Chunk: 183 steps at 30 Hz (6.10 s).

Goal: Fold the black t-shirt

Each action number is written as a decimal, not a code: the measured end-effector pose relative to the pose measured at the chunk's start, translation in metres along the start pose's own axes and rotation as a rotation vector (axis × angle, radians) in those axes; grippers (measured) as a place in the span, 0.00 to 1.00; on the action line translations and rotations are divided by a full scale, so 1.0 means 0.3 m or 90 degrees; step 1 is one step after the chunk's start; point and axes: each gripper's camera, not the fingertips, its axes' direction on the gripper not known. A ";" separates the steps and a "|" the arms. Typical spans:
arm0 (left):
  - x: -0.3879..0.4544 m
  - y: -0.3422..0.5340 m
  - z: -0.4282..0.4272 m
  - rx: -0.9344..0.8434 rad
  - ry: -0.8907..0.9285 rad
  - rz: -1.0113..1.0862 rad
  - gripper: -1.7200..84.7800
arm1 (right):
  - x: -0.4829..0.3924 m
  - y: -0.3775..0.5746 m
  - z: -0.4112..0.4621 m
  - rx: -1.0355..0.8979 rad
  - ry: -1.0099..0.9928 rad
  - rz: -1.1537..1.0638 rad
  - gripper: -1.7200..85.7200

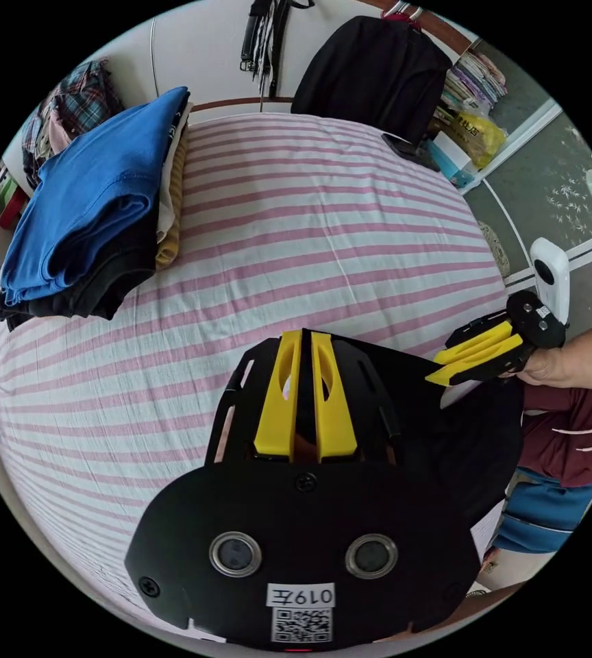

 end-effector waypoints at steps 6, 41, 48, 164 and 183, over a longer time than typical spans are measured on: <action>0.009 0.106 -0.062 0.023 -0.051 -0.056 0.03 | -0.075 -0.053 -0.031 -0.033 0.068 -0.023 0.05; 1.208 2.511 -0.273 0.645 0.121 -1.177 0.18 | -2.236 -0.509 0.718 -0.464 -0.202 -0.872 0.12; 1.139 2.526 -0.243 0.597 0.196 -1.130 0.18 | -2.587 -0.314 1.062 -0.684 -0.036 -1.131 0.15; 1.212 2.595 -0.873 0.337 -0.168 -0.890 0.06 | -1.594 -0.894 0.023 -0.164 0.051 -0.625 0.06; 0.548 2.325 -0.738 0.047 0.076 -0.519 0.07 | -1.493 -1.202 0.559 -0.590 0.054 -0.864 0.03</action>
